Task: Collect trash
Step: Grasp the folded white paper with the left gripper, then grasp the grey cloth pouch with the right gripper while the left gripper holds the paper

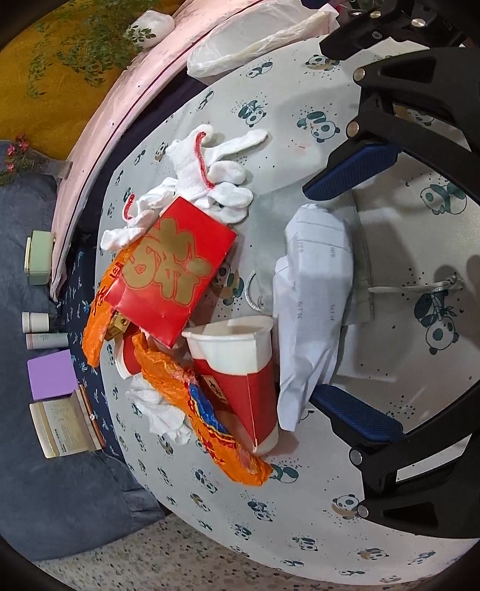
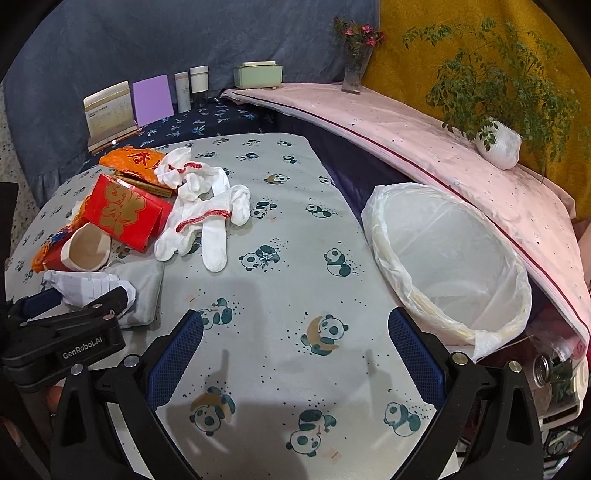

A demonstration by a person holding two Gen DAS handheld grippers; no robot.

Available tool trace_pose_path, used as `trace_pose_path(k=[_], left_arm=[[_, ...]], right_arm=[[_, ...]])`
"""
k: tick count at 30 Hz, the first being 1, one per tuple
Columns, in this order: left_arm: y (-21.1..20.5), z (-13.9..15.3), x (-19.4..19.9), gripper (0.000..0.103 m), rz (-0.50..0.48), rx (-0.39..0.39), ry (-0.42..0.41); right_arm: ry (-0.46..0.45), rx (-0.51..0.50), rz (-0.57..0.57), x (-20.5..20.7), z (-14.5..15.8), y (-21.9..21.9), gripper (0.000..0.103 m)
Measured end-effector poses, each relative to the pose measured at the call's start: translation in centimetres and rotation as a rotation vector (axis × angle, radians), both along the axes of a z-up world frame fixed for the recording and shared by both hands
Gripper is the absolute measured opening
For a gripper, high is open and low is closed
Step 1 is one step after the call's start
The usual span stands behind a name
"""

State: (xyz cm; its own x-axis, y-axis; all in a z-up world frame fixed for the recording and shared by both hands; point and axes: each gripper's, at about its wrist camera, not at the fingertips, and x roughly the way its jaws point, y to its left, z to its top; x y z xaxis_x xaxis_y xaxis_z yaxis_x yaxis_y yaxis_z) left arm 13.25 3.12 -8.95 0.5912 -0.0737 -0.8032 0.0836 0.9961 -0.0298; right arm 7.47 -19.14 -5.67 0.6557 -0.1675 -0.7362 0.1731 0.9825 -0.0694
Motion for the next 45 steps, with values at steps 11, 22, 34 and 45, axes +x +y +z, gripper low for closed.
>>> trace_pose_path(k=[11,22,34,45], left_arm=[[1.7,0.5,-1.4,0.045,-0.028,-0.048,0.006],[4.9,3.1,-4.1,0.039,-0.008,-0.076,-0.047],[8.4,2.8,-3.9,0.039,0.045,-0.109,-0.038],[8.7,2.6,-4.1,0.039,0.043,-0.129,-0.031]], right_arm=[[0.011,0.018,0.04,0.0,-0.2,2.0,0.096],[0.04,0.071,0.112,1.2,-1.1,5.0,0.085],[0.122,0.186,0.175,4.1,-3.6,7.8,0.044],[0.115,0.229,0.206,3.8,-3.6,8.9,0.004]])
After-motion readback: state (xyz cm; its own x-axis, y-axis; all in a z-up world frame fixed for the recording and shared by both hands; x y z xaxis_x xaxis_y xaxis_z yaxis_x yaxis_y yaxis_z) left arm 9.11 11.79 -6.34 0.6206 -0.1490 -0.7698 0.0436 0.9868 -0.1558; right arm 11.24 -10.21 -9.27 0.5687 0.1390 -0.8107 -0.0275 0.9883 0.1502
